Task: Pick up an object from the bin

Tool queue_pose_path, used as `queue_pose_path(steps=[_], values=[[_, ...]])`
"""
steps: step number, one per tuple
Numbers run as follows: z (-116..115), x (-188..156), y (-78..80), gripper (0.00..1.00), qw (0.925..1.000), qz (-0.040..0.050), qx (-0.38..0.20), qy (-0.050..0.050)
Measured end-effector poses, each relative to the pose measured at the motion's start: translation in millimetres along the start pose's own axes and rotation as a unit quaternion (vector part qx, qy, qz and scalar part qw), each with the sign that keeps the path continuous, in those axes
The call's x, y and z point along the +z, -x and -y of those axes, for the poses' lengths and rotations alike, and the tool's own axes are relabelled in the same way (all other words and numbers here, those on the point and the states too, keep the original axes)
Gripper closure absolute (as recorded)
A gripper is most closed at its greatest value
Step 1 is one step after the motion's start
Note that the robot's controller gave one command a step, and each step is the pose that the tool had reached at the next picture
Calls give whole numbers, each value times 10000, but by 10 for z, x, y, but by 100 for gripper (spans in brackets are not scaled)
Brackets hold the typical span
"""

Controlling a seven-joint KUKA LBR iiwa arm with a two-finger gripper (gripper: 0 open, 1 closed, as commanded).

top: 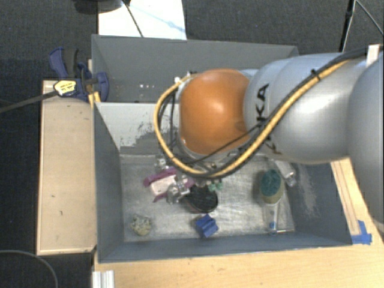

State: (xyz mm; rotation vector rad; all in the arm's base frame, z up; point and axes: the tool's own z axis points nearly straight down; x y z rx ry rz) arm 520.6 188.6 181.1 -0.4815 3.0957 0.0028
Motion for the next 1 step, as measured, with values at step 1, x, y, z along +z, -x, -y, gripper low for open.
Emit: queue_pose_path(steps=[1], values=[[176,-876,19,100,10000,8,-30,-5]])
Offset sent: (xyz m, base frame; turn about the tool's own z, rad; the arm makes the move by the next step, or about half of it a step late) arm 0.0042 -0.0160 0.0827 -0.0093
